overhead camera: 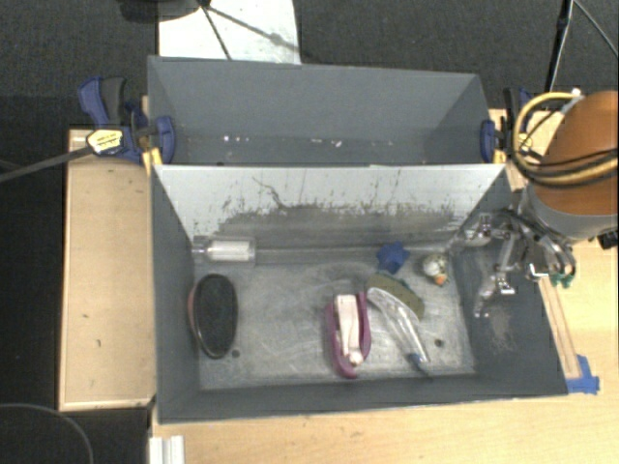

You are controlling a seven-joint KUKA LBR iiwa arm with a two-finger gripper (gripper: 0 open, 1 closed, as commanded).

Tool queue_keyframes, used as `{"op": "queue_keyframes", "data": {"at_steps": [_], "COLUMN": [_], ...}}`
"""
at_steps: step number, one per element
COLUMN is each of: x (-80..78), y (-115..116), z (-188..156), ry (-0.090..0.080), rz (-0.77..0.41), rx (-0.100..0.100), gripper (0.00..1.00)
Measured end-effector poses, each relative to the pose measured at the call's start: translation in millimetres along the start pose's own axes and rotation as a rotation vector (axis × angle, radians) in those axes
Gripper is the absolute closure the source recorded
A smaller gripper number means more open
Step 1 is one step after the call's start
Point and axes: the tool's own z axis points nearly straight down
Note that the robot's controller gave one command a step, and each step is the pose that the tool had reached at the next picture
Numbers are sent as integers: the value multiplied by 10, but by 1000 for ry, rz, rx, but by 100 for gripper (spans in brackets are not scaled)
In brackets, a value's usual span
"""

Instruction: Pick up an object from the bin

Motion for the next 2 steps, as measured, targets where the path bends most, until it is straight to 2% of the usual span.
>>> {"op": "queue_keyframes", "data": {"at_steps": [1,2], "x": [4,-136], "y": [818,1291], "z": [1069,1024], "ry": [15,-9], "rz": [-111,-204], "rx": [-5,0], "gripper": [0,0]}}
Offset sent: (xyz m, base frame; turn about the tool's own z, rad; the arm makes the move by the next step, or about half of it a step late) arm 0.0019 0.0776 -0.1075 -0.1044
